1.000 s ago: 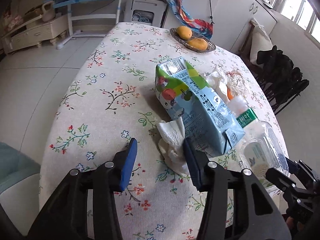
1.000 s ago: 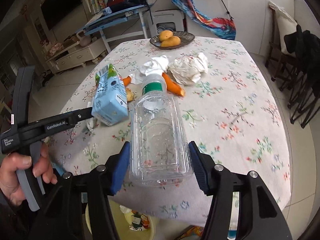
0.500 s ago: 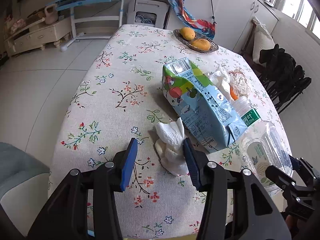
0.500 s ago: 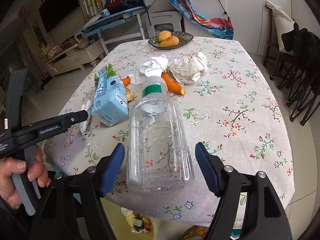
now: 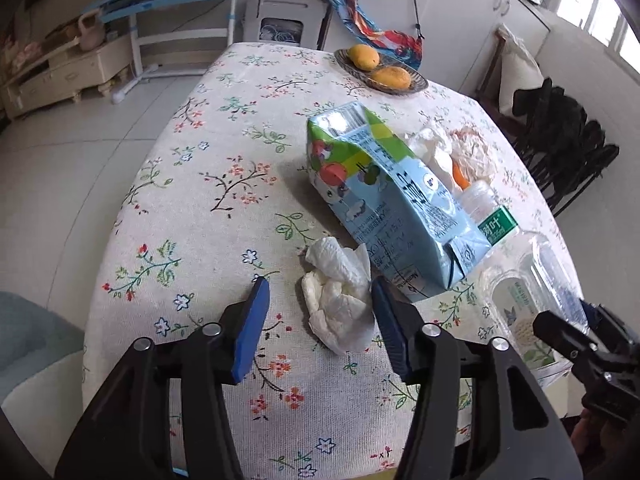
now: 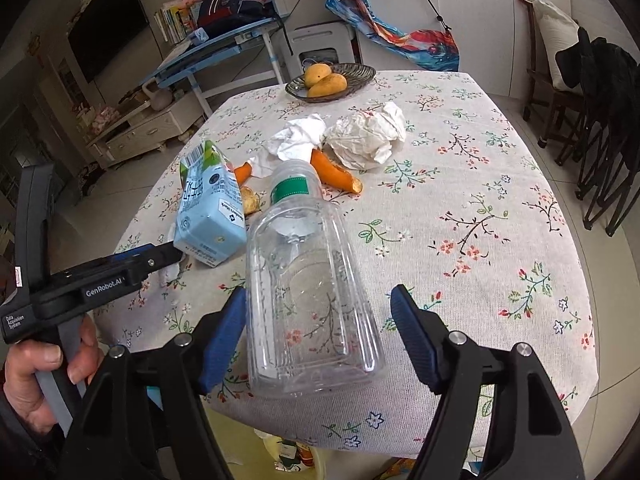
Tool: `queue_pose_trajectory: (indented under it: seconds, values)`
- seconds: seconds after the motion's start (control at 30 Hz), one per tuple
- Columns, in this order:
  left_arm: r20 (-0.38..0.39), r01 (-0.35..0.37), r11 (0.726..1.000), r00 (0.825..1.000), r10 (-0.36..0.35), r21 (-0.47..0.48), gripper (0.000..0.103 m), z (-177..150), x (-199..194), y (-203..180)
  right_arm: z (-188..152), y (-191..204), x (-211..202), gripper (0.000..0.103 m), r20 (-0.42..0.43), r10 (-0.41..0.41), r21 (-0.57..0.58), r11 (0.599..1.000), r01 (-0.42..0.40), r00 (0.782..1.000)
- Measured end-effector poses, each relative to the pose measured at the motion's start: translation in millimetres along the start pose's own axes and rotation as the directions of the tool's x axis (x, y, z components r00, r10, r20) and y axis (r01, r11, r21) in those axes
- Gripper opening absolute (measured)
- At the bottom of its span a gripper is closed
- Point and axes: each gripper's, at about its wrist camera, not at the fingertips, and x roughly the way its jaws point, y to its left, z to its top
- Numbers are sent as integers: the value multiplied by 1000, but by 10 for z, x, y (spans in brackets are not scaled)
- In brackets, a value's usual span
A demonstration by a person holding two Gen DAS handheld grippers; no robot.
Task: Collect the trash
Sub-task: 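Grasp the white tissue with the left tool while the right tool regrips the bottle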
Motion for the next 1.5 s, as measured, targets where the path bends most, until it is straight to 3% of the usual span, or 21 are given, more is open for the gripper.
queue_pose_trajectory:
  seconds: [0.1,0.13,0.2,0.27,0.47,0.53,0.7,0.8,0.9,1.2,1.23,1.27,1.3,1.33,1.4,1.5]
  values:
    - [-1,-35,998,999,35,56,53,-19,14,-80,2,5,40,70,-13,2,-3,1000,-2,1000]
    - [-2,-39,997,999,39,70,53,-27,14,-99,1,6,64,62,-23,7,-3,1000,-7,1000]
    - [-5,-35,995,999,35,97,33,-43,1,-109,3,16,82,59,-26,15,0,1000,-15,1000]
    - [-4,-32,993,999,32,109,25,-46,-28,-106,3,20,58,57,-13,26,10,1000,-26,1000]
    - [23,-64,986,998,61,153,23,-69,-149,-51,21,-104,-39,56,41,38,89,995,-41,998]
    - [4,-59,991,998,59,123,25,-66,-131,26,12,-110,-31,56,36,31,91,995,-34,999]
    - [-11,-39,998,999,40,44,58,-53,-109,159,-3,-73,-33,68,26,6,68,998,-8,1000]
    - [-3,-60,997,998,60,52,66,-56,-104,151,4,-40,-48,73,32,-19,42,999,18,999]
    - [-7,-79,994,997,79,73,71,-62,-81,114,16,-21,-38,75,30,-36,23,999,35,999]
    - [10,-149,981,989,149,123,71,-75,-9,12,11,-39,56,76,-5,-66,5,998,66,998]
    - [15,-154,980,988,154,129,72,-85,-9,-1,9,-39,56,71,-6,-65,5,998,65,998]
    - [18,-154,979,988,153,135,70,-91,-13,-10,7,-44,60,62,-10,-59,5,998,59,998]
    - [21,-152,979,988,151,138,65,-94,-17,-16,2,-43,66,59,-15,-52,7,999,52,999]
    - [28,-148,979,989,145,141,60,-98,-30,-24,-1,-42,73,58,-18,-43,10,999,43,999]
    - [36,-141,978,990,137,154,34,-109,-53,-44,-8,-52,65,58,-15,-26,18,999,27,1000]
    - [34,-108,985,994,104,138,21,-106,-83,-19,-11,-126,28,57,-1,28,75,997,-28,1000]
